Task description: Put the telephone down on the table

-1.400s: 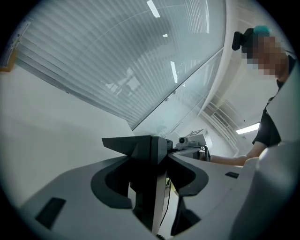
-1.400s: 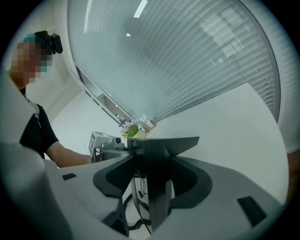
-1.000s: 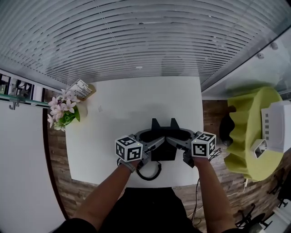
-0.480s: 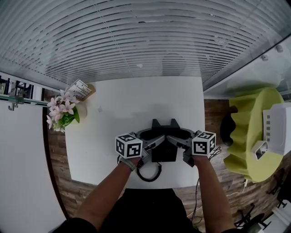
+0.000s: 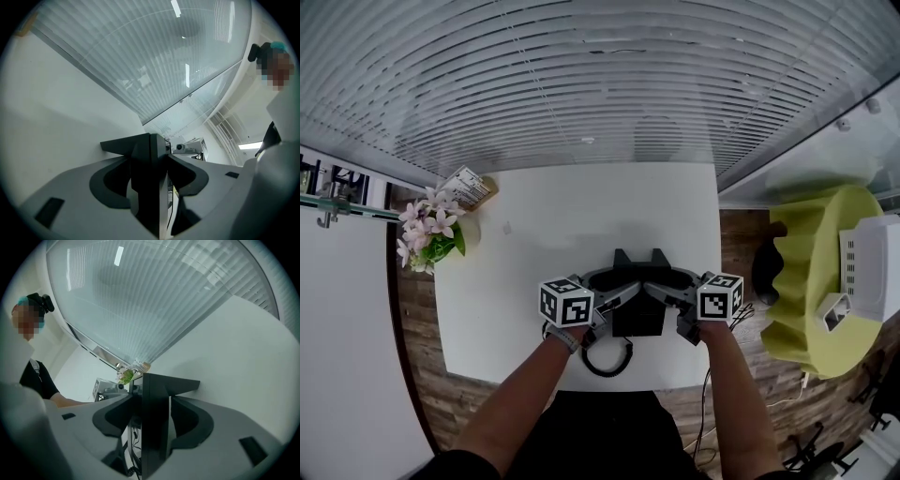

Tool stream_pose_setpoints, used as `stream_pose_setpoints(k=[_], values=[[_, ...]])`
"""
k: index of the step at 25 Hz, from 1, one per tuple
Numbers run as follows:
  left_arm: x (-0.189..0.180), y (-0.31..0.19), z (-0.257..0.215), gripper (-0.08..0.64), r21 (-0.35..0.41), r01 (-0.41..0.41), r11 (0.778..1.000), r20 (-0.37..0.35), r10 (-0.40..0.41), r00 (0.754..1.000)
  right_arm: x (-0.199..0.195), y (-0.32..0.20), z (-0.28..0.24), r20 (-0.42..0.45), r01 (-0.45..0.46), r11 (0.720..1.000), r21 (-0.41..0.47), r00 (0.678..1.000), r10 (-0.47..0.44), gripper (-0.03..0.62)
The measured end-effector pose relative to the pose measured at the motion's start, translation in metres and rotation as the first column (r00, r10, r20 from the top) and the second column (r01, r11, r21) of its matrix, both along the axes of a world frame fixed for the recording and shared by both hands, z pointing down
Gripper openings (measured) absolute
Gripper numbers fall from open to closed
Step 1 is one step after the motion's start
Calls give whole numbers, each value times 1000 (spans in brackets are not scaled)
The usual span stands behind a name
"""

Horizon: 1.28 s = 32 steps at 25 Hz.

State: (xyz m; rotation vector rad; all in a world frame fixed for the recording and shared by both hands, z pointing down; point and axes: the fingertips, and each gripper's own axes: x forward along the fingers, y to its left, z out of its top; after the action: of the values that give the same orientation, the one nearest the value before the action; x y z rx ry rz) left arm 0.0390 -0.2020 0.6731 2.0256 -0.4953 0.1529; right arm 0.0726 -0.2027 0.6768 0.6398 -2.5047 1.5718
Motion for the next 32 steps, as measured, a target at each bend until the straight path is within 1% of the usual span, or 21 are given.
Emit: stream_pose_setpoints(k=[2, 5, 7, 12, 15, 17, 19, 22, 24, 28, 32], values=[[-1, 3, 3, 238, 13, -9, 1000, 33, 8, 999, 0, 0, 0, -22, 4, 1000, 7, 1000, -4, 253], [-5, 6, 6, 261, 46, -19, 999, 104, 14, 995, 2, 1, -1, -73, 15, 1000, 25, 997, -13, 255], [-9, 7, 7, 273, 55, -16, 998, 129, 9, 992, 5, 1, -2, -108, 10, 999, 38, 994, -5, 261], [-24, 3, 0, 288, 95, 28, 995, 170, -44, 984, 20, 2, -4, -165, -64, 996, 66, 984, 74, 272], [-31, 1, -14, 288, 142, 34, 989, 197, -62, 978, 30, 3, -16, -219, -89, 988, 127, 969, 115, 272], [-34, 5, -28, 288, 176, 24, 984, 210, -61, 976, 37, 6, -28, -268, -96, 979, 182, 953, 143, 272], [-36, 11, -44, 288, 215, 9, 977, 216, -57, 975, 42, 11, -43, -291, -104, 967, 235, 941, 171, 272], [-39, 28, -70, 288, 273, -24, 962, 223, -39, 974, 44, 19, -69, -297, -107, 947, 304, 934, 201, 272], [-41, 39, -88, 288, 320, -49, 946, 235, -30, 971, 41, 27, -86, -306, -97, 933, 347, 929, 210, 270], [-45, 62, -127, 288, 422, -93, 902, 258, -21, 966, 30, 50, -122, -320, -56, 902, 427, 924, 208, 270], [-49, 89, -173, 287, 501, -108, 858, 241, -18, 970, 13, 82, -158, -334, -7, 869, 495, 922, 198, 270]])
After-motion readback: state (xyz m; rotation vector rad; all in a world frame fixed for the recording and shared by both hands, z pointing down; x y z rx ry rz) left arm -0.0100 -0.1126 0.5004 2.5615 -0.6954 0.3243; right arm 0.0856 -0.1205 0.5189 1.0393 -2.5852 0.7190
